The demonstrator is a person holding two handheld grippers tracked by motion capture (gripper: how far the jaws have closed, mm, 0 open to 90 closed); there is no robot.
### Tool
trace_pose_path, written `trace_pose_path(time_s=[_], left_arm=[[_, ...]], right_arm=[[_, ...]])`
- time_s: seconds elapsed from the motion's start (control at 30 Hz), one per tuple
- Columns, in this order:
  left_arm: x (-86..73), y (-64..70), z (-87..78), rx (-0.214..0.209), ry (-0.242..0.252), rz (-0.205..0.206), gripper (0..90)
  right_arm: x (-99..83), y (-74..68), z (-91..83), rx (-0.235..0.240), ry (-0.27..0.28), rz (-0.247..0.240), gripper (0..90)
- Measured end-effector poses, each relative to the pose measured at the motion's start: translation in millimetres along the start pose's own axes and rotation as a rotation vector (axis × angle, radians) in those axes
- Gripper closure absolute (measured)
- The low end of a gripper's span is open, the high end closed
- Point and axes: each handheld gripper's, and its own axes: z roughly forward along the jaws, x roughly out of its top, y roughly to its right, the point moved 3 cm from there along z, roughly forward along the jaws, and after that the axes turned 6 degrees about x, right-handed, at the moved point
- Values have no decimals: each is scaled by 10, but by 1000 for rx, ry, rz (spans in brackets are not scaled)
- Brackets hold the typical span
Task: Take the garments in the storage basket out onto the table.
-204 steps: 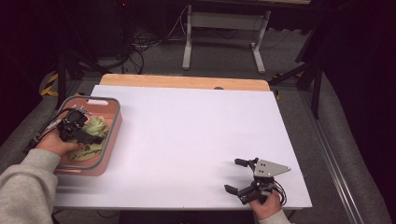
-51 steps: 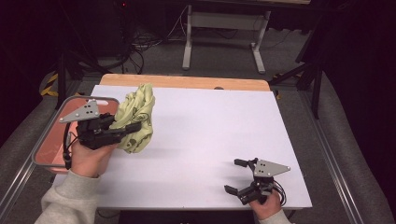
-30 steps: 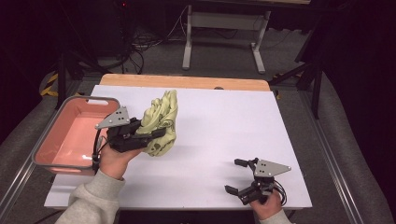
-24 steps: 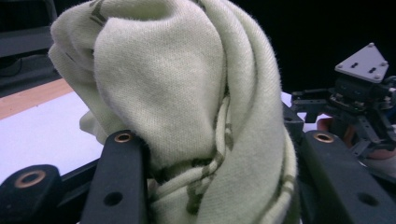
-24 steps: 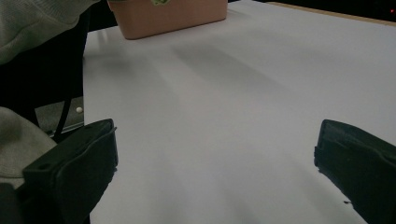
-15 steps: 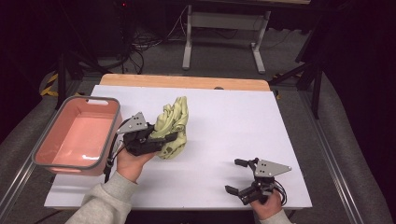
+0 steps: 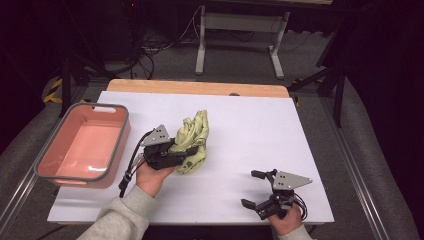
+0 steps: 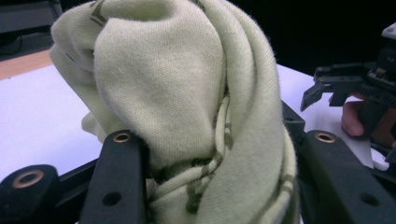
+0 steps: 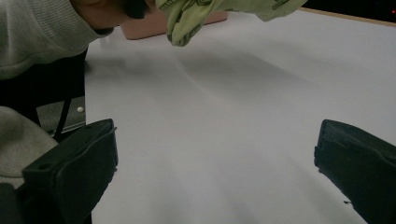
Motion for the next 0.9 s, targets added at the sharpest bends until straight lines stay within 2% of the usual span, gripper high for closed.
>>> trace_pose_path(time_s=[0.57, 0.9], left_arm=[[-134, -27, 218, 9, -87, -14, 523], [-209, -62, 319, 5, -144, -37, 499]], right_arm=[[-4, 2, 4, 2, -3, 3, 1], [-6, 7, 0, 2, -1, 5, 1]])
